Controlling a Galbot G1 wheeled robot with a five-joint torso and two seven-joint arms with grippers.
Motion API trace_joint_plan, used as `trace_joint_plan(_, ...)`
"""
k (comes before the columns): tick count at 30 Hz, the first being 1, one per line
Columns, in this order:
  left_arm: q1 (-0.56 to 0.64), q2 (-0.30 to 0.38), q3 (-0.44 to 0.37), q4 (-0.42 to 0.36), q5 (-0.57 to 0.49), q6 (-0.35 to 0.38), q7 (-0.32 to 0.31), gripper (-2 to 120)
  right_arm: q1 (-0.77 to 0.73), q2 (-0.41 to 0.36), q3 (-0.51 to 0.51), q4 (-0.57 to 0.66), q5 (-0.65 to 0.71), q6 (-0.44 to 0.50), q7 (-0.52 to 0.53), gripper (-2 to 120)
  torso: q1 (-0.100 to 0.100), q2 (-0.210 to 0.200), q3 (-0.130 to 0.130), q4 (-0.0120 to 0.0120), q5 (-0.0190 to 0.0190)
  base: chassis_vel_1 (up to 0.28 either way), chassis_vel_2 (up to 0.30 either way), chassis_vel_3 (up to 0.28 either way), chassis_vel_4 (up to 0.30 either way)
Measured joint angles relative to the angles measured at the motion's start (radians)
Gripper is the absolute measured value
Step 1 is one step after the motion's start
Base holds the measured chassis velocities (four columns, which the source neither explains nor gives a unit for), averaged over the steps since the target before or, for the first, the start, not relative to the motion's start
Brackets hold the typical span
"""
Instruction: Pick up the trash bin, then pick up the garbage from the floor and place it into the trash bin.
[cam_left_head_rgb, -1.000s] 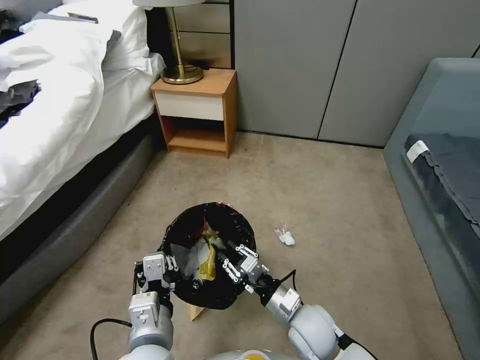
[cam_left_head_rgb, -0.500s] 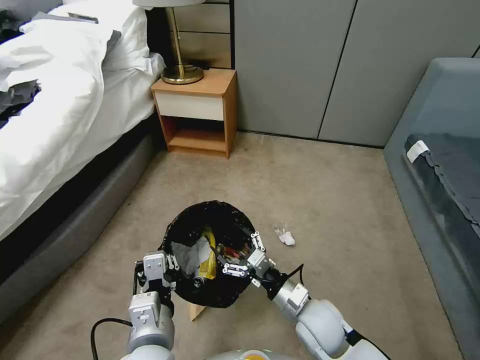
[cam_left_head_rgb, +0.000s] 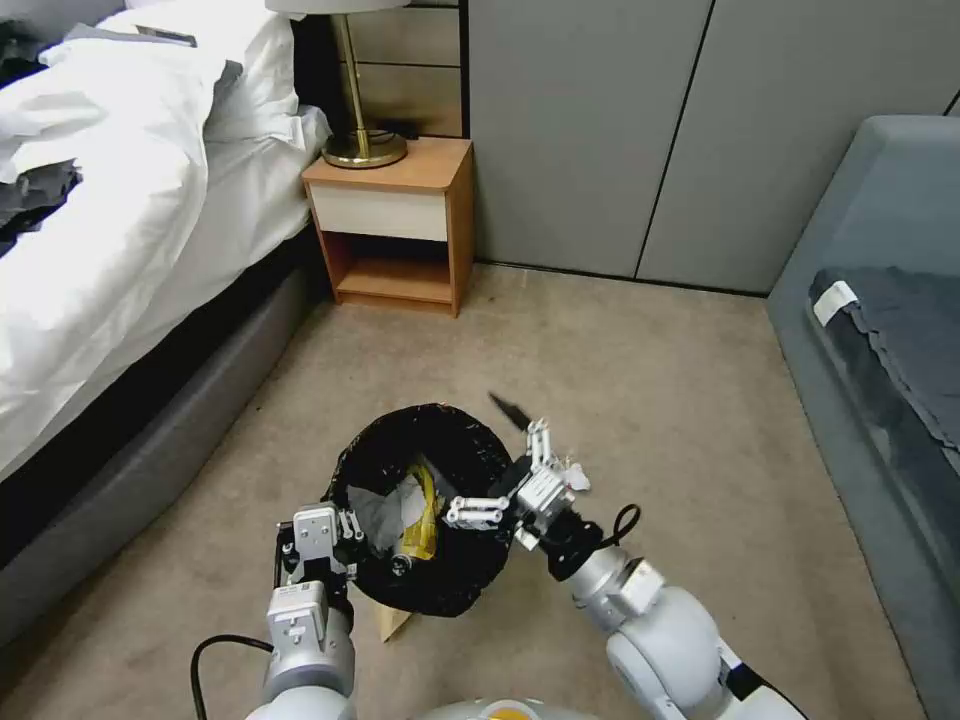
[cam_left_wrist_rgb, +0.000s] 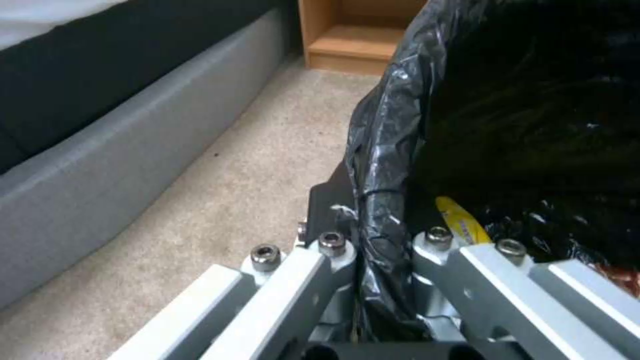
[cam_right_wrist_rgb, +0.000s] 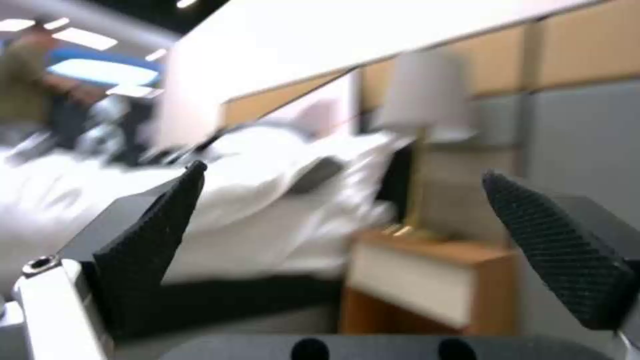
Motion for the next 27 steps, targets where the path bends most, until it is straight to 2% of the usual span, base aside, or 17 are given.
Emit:
trace_joint_plan(2, 0.000, 0.000, -0.004, 0.000, -0.002, 0.000, 0.000, 3, -0.027, 0.024, 0.062, 0.078, -0.017, -0.028, 0.098, 100, 0.000, 0.000, 0.000, 0.0000, 0.0000, 0.000, 0.000, 0.000, 0.000)
trace_joint_plan(7, -0.001, -0.001, -0.007, 0.000, -0.003, -0.001, 0.000, 3, -0.072, 0.039, 0.142, 0.116, -0.053, -0.047, 0.174, 100, 0.000, 0.000, 0.000, 0.0000, 0.0000, 0.000, 0.000, 0.000, 0.000)
trace_joint_plan(9, -0.003, -0.002, -0.011, 0.000, -0.006, -0.002, 0.000, 3, -0.135, 0.043, 0.194, 0.121, -0.062, -0.061, 0.242, 100, 0.000, 0.000, 0.000, -0.0001, 0.0002, 0.000, 0.000, 0.000, 0.000)
trace_joint_plan(16, -0.009, -0.002, -0.019, 0.000, -0.015, -0.002, -0.001, 3, -0.228, 0.043, 0.278, 0.071, -0.051, -0.041, 0.266, 100, 0.000, 0.000, 0.000, -0.0001, 0.0002, 0.000, 0.000, 0.000, 0.000)
trace_joint_plan(27, -0.017, 0.000, -0.030, -0.003, -0.027, 0.001, -0.002, 3, -0.205, 0.040, 0.296, 0.036, -0.012, -0.061, 0.248, 100, 0.000, 0.000, 0.000, -0.0001, 0.0001, 0.000, 0.000, 0.000, 0.000)
